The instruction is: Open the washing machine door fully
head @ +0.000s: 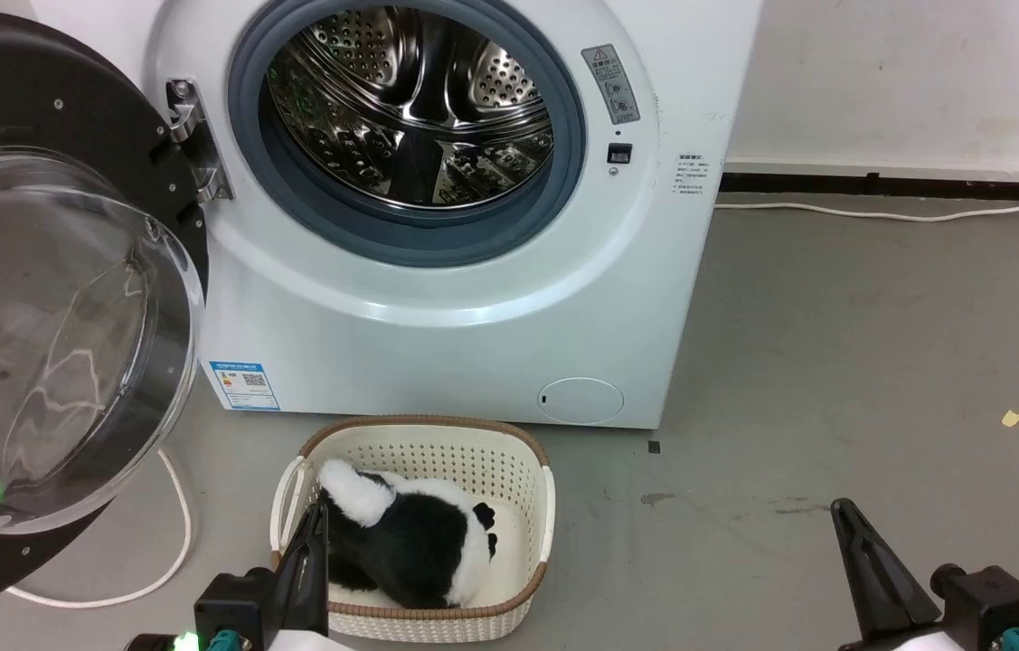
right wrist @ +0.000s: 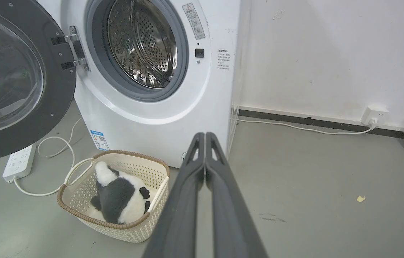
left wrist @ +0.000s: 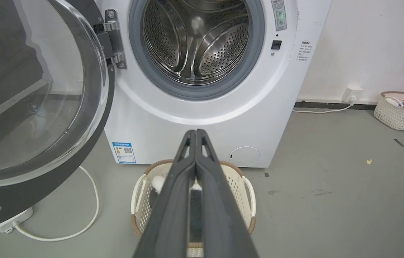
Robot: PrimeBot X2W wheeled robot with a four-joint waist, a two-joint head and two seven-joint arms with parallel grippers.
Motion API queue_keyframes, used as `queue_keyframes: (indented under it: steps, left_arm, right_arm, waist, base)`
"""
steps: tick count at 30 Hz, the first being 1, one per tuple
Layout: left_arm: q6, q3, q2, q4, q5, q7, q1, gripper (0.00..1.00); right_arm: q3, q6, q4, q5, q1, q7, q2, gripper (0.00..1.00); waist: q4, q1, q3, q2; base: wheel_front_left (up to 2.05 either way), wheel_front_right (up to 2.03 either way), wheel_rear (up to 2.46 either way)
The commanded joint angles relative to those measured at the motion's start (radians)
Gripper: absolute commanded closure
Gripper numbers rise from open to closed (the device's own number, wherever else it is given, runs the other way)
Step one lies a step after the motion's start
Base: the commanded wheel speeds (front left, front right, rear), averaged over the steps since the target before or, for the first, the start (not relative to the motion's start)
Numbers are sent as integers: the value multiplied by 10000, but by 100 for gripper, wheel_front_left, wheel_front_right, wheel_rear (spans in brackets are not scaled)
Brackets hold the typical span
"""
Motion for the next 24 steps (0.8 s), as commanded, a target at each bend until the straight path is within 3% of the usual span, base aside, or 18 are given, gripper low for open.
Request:
queue_keyframes:
  steps: [1, 24]
  left_arm:
    - [-88, 100, -28, -62, 125, 44, -121, 100]
    - [-446, 638, -297, -246, 647, 490, -262, 100]
  right_arm:
    - [19, 3, -57, -81, -201, 59, 17, 100]
    - [81, 4, -109, -199, -450, 491, 26, 100]
  waist:
    - [-4, -1, 4, 0]
    - [-87, -1, 80, 0]
  base:
    - [0, 0, 0]
    - [0, 0, 0]
